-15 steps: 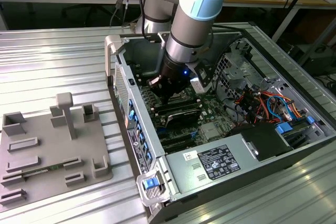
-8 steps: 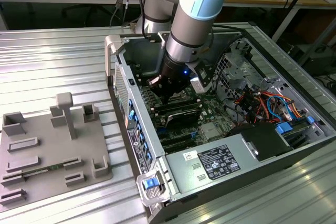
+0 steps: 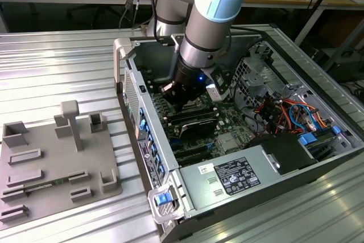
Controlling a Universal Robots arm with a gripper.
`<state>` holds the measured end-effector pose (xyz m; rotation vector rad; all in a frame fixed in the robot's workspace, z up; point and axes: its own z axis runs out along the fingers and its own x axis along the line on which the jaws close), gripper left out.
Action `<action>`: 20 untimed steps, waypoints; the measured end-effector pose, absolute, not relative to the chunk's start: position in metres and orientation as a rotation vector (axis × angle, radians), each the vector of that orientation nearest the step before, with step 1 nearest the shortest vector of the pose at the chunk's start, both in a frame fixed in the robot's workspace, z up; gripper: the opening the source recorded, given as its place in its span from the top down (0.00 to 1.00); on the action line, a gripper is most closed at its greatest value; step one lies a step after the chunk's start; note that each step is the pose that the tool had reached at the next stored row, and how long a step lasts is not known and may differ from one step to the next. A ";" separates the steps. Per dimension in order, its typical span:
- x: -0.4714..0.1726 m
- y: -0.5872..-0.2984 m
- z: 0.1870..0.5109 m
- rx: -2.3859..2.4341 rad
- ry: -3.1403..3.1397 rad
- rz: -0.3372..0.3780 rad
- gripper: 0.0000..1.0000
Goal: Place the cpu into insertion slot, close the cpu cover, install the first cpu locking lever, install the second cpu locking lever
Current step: 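Install the second cpu locking lever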
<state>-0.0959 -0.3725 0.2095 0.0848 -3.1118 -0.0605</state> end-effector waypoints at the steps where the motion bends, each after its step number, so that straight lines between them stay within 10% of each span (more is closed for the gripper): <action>1: -0.096 -0.372 0.209 0.085 -3.112 -0.065 0.89; 20: -0.096 -0.372 0.210 0.089 -3.111 -0.107 0.89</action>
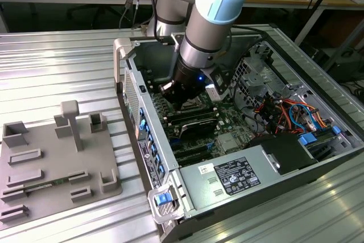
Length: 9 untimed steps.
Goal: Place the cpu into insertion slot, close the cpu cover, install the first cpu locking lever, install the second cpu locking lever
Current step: 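Install the second cpu locking lever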
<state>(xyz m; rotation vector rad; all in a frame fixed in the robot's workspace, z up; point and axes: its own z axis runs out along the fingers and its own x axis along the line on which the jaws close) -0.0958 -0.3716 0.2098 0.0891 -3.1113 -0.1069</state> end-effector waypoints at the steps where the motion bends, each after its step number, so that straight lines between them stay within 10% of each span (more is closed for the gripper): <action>1: -0.096 -0.371 0.212 0.089 -3.111 -0.106 0.89; 9: -0.095 -0.369 0.232 0.089 -3.111 -0.095 0.89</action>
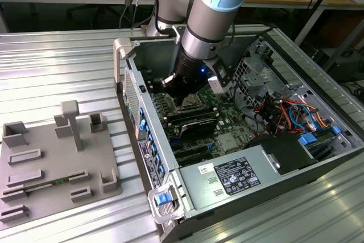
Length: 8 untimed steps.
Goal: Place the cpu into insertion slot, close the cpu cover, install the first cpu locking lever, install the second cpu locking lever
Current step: 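Install the second cpu locking lever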
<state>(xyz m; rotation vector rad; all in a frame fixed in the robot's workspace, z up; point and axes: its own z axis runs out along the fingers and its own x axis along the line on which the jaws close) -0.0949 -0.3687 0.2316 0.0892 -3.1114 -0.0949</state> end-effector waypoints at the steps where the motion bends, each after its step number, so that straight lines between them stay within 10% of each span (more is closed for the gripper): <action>1: -0.094 -0.369 0.233 0.089 -3.112 -0.093 0.89; 8: -0.085 -0.367 0.243 0.089 -3.112 -0.071 0.89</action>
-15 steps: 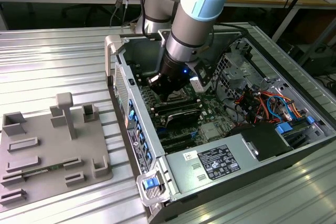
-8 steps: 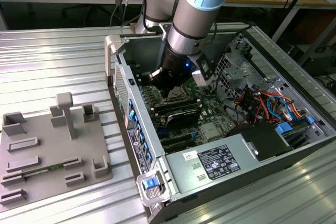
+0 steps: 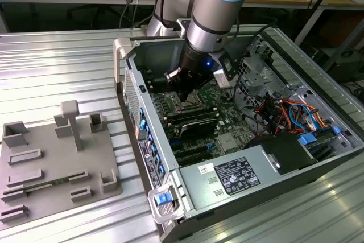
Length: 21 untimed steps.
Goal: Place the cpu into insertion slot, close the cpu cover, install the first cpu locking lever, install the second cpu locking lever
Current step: 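Install the second cpu locking lever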
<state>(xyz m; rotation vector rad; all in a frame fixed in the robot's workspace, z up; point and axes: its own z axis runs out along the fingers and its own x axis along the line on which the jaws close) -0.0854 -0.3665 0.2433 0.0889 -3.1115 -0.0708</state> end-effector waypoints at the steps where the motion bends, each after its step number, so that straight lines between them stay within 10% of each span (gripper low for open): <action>1: -0.084 -0.366 0.243 0.089 -3.112 -0.070 0.89; 21: -0.054 -0.362 0.244 0.087 -3.109 0.075 0.89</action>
